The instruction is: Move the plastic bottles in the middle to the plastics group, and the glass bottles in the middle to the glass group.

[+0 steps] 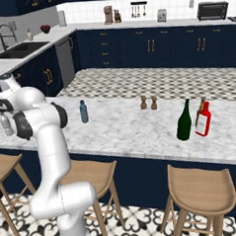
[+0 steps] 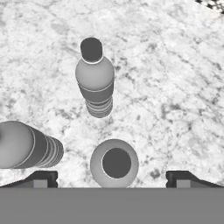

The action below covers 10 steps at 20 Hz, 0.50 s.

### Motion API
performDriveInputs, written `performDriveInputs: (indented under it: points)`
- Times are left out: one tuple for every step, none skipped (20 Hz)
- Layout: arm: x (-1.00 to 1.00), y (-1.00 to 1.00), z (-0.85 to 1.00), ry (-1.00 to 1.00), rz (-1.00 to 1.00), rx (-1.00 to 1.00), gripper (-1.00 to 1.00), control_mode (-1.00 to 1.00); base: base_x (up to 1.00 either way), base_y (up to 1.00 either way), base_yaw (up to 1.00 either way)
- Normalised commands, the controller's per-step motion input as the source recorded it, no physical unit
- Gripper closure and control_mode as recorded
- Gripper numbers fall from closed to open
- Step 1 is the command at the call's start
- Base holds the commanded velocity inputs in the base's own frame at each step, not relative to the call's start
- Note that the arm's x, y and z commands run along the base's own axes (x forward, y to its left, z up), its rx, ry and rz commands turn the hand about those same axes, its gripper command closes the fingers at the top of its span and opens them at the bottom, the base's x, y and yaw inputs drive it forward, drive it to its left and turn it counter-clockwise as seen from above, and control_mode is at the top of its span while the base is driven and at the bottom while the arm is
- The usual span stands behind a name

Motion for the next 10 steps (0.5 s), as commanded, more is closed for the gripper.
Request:
performDriveInputs:
  points:
    - [-0.26, -0.11, 0.29, 0.0, 0.0, 0.0, -1.0, -1.0, 0.0, 0.0, 0.0]
    - [-0.33, -0.14, 0.28, 0.0, 0.0, 0.0, -1.0, -1.0, 0.0, 0.0, 0.0]
    - [-0.39, -0.16, 0.24, 0.0, 0.0, 0.0, -1.0, -1.0, 0.0, 0.0, 0.0]
    - [-0.44, -0.21, 0.2, 0.0, 0.0, 0.0, -1.0, -1.0, 0.0, 0.0, 0.0]
    - [-0.46, -0.29, 0.14, 0.0, 0.0, 0.0, -1.0, -1.0, 0.0, 0.0, 0.0]
    - [-0.47, -0.34, 0.14, 0.0, 0.0, 0.0, -1.0, -1.0, 0.0, 0.0, 0.0]
    - [-0.44, -0.35, 0.1, 0.0, 0.0, 0.0, -1.0, -1.0, 0.0, 0.0, 0.0]
    - [-0.46, -0.39, 0.11, 0.0, 0.0, 0.0, -1.0, -1.0, 0.0, 0.0, 0.0]
    - [-0.41, -0.44, 0.14, 0.0, 0.0, 0.0, -1.0, -1.0, 0.0, 0.0, 0.0]
    - [-0.31, -0.51, 0.21, 0.0, 0.0, 0.0, -1.0, -1.0, 0.0, 0.0, 0.0]
